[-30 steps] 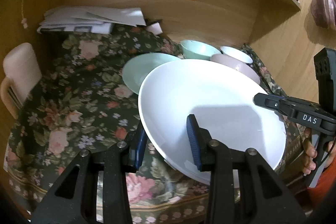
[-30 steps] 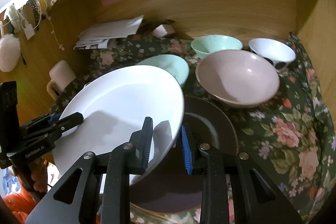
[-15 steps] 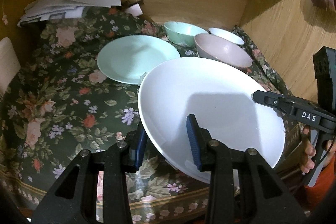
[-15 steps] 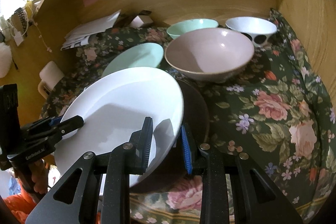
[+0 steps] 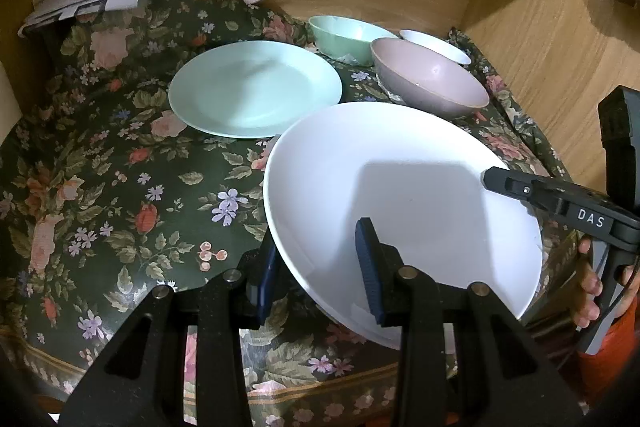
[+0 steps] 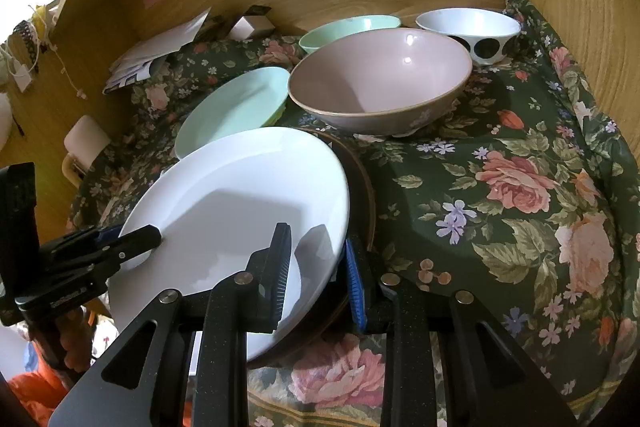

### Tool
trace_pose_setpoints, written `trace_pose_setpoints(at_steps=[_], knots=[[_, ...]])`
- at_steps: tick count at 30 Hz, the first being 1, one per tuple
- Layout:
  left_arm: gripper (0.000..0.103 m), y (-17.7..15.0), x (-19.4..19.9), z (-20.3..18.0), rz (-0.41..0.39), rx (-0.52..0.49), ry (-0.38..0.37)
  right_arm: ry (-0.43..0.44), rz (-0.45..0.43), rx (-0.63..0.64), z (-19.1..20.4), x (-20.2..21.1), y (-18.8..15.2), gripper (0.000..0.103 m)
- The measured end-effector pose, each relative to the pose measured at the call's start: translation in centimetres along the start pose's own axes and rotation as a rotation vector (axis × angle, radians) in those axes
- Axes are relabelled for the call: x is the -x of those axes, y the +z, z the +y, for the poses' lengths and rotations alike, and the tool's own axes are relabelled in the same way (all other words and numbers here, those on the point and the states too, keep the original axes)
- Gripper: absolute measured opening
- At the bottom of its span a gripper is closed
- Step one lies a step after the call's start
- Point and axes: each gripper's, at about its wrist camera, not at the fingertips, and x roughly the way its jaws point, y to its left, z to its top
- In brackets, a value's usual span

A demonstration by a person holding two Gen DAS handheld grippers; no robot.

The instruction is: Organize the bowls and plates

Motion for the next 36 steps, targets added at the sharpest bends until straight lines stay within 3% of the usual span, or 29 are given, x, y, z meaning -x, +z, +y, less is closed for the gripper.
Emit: trace_pose_setpoints(at_steps=[11,14,22,28,36], knots=[[0.037,0.3,-1.2,0.1,0.023,-0.03,0.007,-0.037,0.003,0.027,0.1,0.3,0.5,0.026],[0.037,0.3,-0.9,-0.4,-0.012,-0.07,0.039,-0.099,-0.002,0.055,0.2,0.4,0.3,0.028],[0.037,0.8,-0.4,-0.1,-0.038,-0.067,0.036,-0.105,-0.032,0.066,0.3,1.3,0.5,0.03],[0.037,1.8,1.4,0.5,-0.097,-0.056,0.053,-0.093,-0.098,0.095,1.6,2.6,1.5,0.033],[0.049,4.4,4.3,2.6,-0.211,0.002,0.081,-0.065,-0.21,0.155,3.8,3.9,4.0,0.048]])
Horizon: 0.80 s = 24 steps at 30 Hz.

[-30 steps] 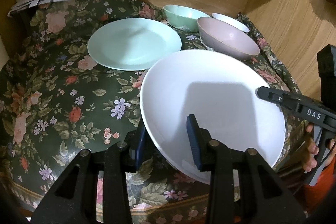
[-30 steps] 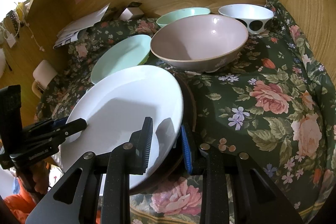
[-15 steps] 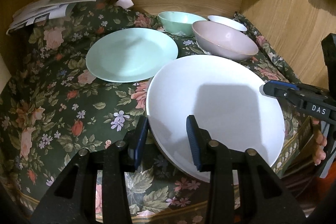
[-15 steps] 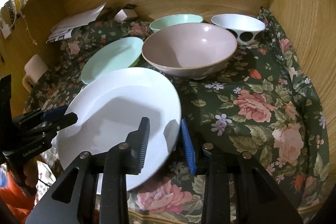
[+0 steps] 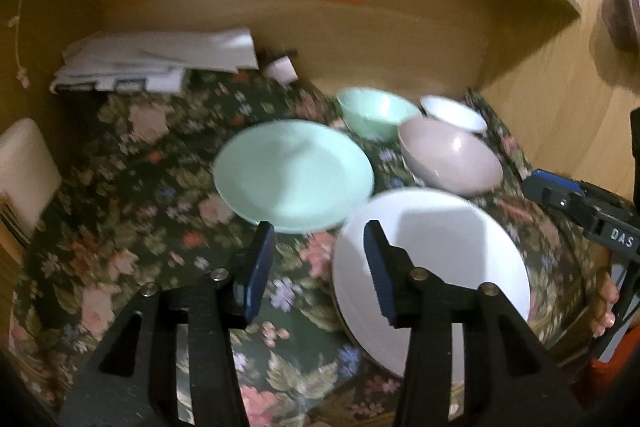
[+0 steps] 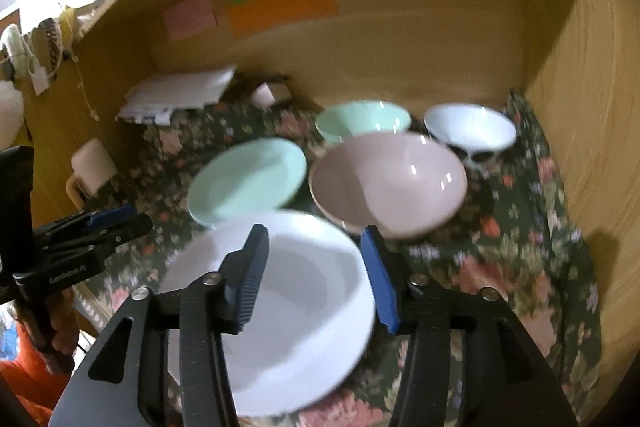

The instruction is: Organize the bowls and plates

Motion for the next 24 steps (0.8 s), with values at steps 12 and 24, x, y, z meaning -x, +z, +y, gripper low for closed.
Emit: trace_pose_setpoints(at_steps=[12,24], knots=[[0.069,3.0,-0.7,3.6,-0.049,0.057,0.054,0.034,-0.004,0.054,1.0,-3.6,3.8,0.054],[0.071,4.4,-6.1,7.6,0.083,0.134,0.05,0.034,0.127,0.115,1.4,-10.7,6.4,0.054]])
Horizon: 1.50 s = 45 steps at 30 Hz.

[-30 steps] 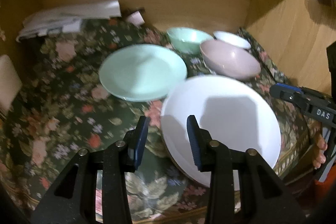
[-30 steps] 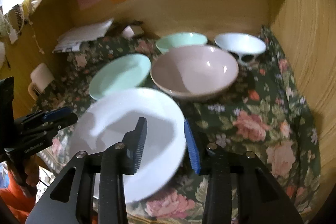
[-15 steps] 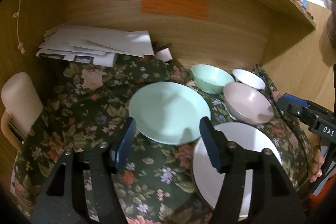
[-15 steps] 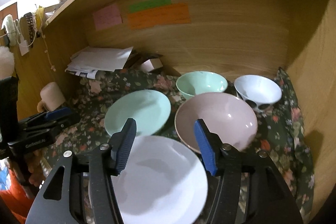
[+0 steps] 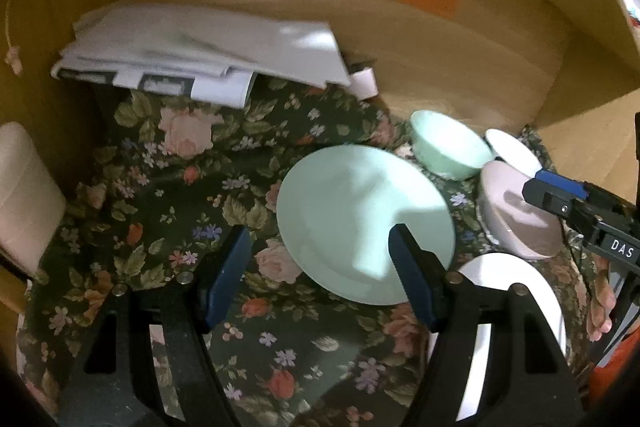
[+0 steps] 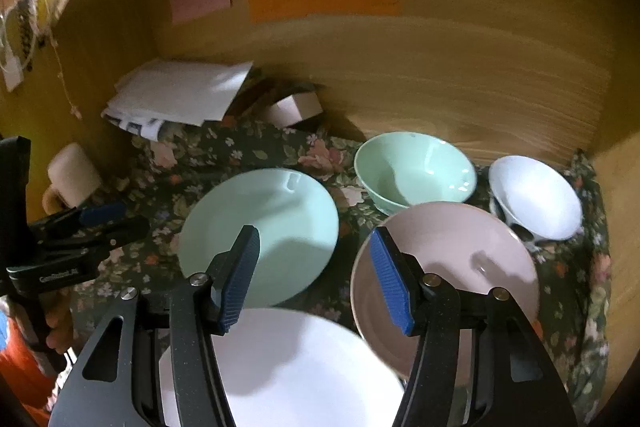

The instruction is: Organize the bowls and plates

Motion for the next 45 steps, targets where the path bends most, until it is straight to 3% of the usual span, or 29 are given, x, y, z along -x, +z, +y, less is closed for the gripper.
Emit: trace_pose_setpoints(at_steps=[16,25,29,42,45], knots=[[0.071,0.0,-6.0,1.8,0.166,0.033,0.013,0.049,0.268,0.037,-0.8,-9.2,3.1,0.054],[0.057,-0.6,-7.9,2.1,0.231,0.043,-0.006,0.054,0.379,0.04,-1.3,-12.2,3.7,0.043],[0.052,-0.6,-8.1,1.8,0.232,0.029,-0.008,0.037,0.418,0.053,-1.3,-13.1,3.8,0.037],[0.044,-0.3,-10.3,0.5,0.241,-0.005,-0.044,-0.041,0.501,0.137,0.0,-14.6,3.0,0.037],[0.04,-0.3,-10.5,0.3,0.244,-0.009,-0.051,-0.021,0.499,0.135,0.6,-14.6,2.9,0.035]])
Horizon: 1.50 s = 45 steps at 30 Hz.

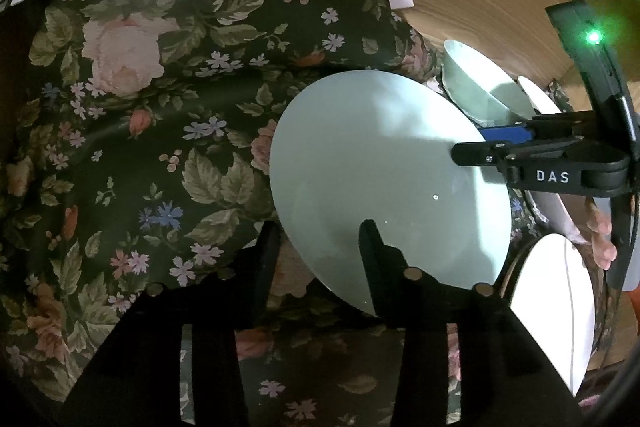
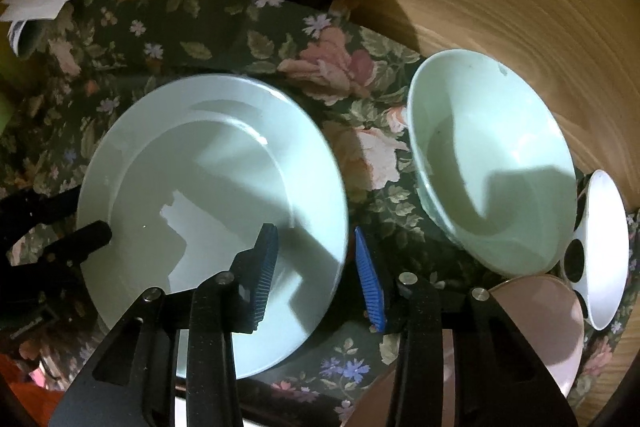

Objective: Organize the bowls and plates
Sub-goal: 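Lift the mint green plate with both grippers toward the white plate stack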

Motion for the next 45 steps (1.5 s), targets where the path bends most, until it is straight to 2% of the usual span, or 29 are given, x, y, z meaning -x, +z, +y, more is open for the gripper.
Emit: trace_pose_setpoints(at_steps=[4,11,15,19,25,30,38,45], knots=[[0.038,-0.1,0.0,0.3,0.001,0.003,0.005,0.029,-0.008,-0.007,0.1,0.5,-0.4,0.029],[0.035,-0.3,0.6,1.5,0.002,0.024,0.004,0.091,-0.028,-0.021,1.0,1.1,-1.0,0.028],[0.035,-0.7,1.4,2.5,-0.026,0.039,0.052,0.13,-0.008,-0.015,2.7,0.3,-1.0,0.027],[0.035,-0.8,1.6,3.1,-0.017,0.042,0.032,0.108,-0.01,-0.001,3.7,-0.7,-0.4,0.027],[0.035,-1.2,1.4,2.7,-0.027,0.007,0.044,0.116,-0.03,-0.016,4.1,-1.3,-0.1,0.03],[0.034,-1.5,1.9,2.6,-0.04,0.006,0.056,0.113,-0.062,-0.019,4.5,-1.4,0.3,0.025],[0.034,-1.6,4.3,3.2,-0.104,0.001,0.085,0.133,-0.135,-0.012,5.1,2.0,-1.3,0.024],[0.034,-1.7,7.1,3.2,-0.165,0.001,0.076,0.147,-0.206,-0.027,5.2,5.4,-2.7,0.021]])
